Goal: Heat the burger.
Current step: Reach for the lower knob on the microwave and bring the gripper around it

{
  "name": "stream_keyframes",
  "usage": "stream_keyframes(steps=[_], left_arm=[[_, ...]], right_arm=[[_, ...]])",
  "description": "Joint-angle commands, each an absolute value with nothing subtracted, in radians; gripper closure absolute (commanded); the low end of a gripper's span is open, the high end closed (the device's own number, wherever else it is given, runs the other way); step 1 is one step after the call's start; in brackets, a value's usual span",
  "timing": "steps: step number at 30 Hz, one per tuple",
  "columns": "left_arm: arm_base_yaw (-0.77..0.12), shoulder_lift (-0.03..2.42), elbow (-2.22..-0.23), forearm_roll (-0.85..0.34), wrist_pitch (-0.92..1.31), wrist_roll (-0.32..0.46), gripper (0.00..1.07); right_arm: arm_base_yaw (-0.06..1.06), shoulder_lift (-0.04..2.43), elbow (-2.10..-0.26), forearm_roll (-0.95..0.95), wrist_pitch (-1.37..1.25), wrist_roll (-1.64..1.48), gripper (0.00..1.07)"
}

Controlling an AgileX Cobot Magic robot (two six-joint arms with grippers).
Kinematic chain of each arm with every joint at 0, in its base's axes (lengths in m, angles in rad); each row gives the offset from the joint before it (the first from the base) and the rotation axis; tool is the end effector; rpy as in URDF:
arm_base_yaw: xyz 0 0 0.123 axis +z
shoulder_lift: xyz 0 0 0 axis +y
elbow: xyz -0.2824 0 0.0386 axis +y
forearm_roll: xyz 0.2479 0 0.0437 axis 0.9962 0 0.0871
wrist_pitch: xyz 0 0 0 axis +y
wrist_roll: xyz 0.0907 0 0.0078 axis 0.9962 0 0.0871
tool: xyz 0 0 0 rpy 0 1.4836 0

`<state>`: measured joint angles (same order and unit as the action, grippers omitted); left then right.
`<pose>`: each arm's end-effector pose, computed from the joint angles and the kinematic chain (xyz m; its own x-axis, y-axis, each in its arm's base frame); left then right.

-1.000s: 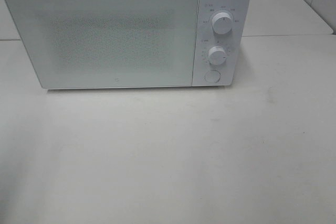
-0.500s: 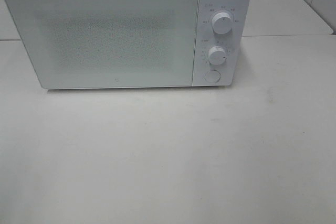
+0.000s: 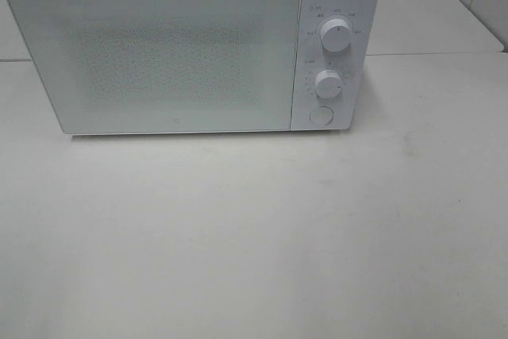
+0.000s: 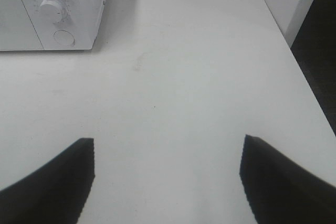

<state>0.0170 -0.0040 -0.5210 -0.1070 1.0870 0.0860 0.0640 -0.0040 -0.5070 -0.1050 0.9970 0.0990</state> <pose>-0.0092 -0.0088 0.2812 -0.4523 0.0282 -0.8914 0.0836 0.9964 -0.0109 -0.0036 -0.0083 0.2847 -0.3841 0.0171 -0.9231 0.0334 0.9994 0.0047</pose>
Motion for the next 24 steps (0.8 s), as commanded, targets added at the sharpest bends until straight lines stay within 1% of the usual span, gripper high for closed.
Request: stream_keyframes(steps=[1, 24], left_arm=[[0.020, -0.029, -0.520, -0.109, 1.074, 0.078, 0.06], [0.020, -0.029, -0.520, -0.107, 1.074, 0.079, 0.06]], right_arm=[[0.059, -0.035, -0.502, -0.111, 0.994, 0.090, 0.32], [0.059, -0.035, -0.502, -0.111, 0.994, 0.090, 0.32]])
